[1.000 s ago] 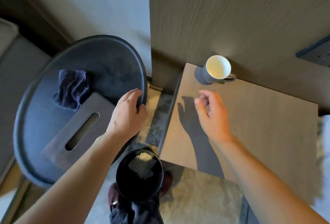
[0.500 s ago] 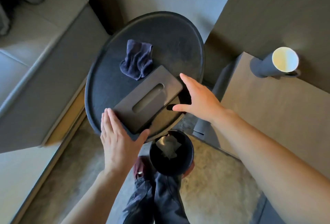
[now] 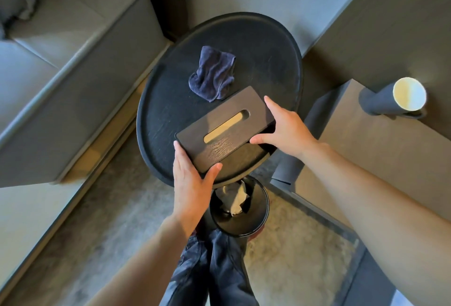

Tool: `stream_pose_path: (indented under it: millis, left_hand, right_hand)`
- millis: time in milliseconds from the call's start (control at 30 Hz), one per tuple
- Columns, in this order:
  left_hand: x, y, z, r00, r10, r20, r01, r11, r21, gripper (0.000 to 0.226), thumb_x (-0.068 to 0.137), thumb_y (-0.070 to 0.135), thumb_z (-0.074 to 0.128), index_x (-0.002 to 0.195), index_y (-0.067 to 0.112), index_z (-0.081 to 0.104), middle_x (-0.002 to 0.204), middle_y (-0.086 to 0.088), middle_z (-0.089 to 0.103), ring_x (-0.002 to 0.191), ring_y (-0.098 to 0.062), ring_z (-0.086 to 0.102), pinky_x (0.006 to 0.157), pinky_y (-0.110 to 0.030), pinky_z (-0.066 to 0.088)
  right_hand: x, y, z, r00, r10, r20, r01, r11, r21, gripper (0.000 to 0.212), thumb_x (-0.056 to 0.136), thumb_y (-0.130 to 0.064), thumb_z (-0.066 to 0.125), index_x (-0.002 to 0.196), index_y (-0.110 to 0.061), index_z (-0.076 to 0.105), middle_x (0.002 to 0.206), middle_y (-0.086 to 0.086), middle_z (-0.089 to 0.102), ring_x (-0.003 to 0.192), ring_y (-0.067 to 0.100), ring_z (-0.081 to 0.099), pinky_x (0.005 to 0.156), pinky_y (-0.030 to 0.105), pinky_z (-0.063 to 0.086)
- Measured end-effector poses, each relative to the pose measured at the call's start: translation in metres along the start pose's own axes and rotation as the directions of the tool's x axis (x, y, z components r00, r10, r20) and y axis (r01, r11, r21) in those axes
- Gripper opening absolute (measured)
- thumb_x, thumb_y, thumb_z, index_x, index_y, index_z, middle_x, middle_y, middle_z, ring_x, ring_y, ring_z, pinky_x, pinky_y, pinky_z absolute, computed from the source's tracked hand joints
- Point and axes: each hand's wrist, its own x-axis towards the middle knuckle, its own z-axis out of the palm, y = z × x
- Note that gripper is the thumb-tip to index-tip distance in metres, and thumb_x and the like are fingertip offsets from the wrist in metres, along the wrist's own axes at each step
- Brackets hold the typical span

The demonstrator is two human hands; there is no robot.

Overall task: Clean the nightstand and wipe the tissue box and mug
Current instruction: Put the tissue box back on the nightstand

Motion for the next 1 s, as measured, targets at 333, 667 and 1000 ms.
stream_pose_path:
  millis: [333, 667, 1000]
  left_hand:
    - [0.031, 0.000, -0.029, 0.961, 0.213, 0.178, -0.232, 0.969, 0.089, 0.114, 0.086, 0.031, 0.081, 0.164, 0.020, -0.001, 0.164, -0.005, 0.032, 0.149, -0.021, 0.031, 0.118, -0.050, 0.037]
    - [0.039, 0.057, 0.014, 0.783, 0.519, 0.343, -0.588, 0.798, 0.134, 0.107, 0.086, 0.030, 0.081, 0.160, -0.004, 0.011, 0.164, -0.020, 0.030, 0.150, -0.029, 0.030, 0.120, -0.010, 0.012]
    - [-0.025, 0.128, 0.153, 0.680, 0.511, 0.525, -0.646, 0.757, 0.099, 0.107, 0.091, 0.028, 0.075, 0.163, 0.006, 0.000, 0.168, -0.011, 0.024, 0.153, -0.023, 0.024, 0.118, -0.018, 0.013]
  right_hand:
    - [-0.051, 0.003, 0.030, 0.949, 0.181, -0.259, -0.147, 0.978, 0.146, 0.117, 0.066, -0.064, 0.080, 0.161, -0.024, 0.024, 0.159, 0.002, 0.044, 0.146, 0.027, 0.041, 0.117, 0.043, 0.036]
    - [-0.116, 0.058, 0.020, 0.798, 0.375, -0.471, -0.175, 0.893, 0.414, 0.106, 0.068, -0.055, 0.086, 0.156, -0.020, 0.038, 0.139, -0.012, 0.058, 0.126, 0.008, 0.054, 0.097, 0.012, 0.039]
    - [-0.199, 0.198, -0.012, 0.674, 0.475, -0.565, -0.158, 0.840, 0.519, 0.092, 0.070, -0.043, 0.090, 0.148, -0.022, 0.047, 0.120, -0.018, 0.065, 0.111, 0.002, 0.062, 0.087, 0.002, 0.044]
